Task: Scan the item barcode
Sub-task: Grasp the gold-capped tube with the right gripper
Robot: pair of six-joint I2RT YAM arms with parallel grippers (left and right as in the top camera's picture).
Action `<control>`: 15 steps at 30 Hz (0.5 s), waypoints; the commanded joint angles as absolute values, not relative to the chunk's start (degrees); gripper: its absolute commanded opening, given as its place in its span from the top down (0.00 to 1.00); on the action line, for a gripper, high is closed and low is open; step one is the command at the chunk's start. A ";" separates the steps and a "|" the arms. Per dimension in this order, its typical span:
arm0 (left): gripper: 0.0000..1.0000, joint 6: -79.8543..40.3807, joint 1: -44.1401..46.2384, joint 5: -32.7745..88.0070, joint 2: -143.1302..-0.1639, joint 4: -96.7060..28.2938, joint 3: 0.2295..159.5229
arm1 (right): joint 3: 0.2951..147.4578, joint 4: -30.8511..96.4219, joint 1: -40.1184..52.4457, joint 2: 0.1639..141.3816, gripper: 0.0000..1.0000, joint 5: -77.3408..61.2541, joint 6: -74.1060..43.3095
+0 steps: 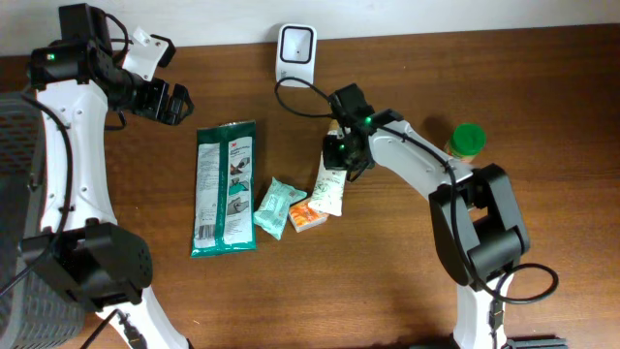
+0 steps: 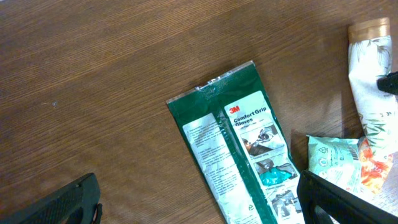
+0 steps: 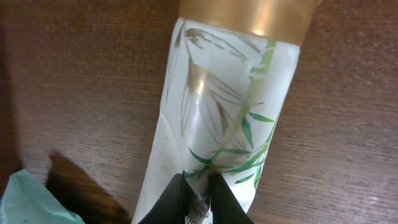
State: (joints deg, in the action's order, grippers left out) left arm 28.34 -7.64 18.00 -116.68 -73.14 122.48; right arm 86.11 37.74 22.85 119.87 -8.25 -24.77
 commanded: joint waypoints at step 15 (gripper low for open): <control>0.01 29.23 -7.84 18.22 -116.14 -73.17 122.89 | 97.06 52.01 32.67 126.98 0.64 -15.16 -23.00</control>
State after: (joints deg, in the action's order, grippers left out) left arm 28.34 -7.64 18.00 -116.68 -73.14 122.48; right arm 99.66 53.58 32.36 124.57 -13.85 -21.10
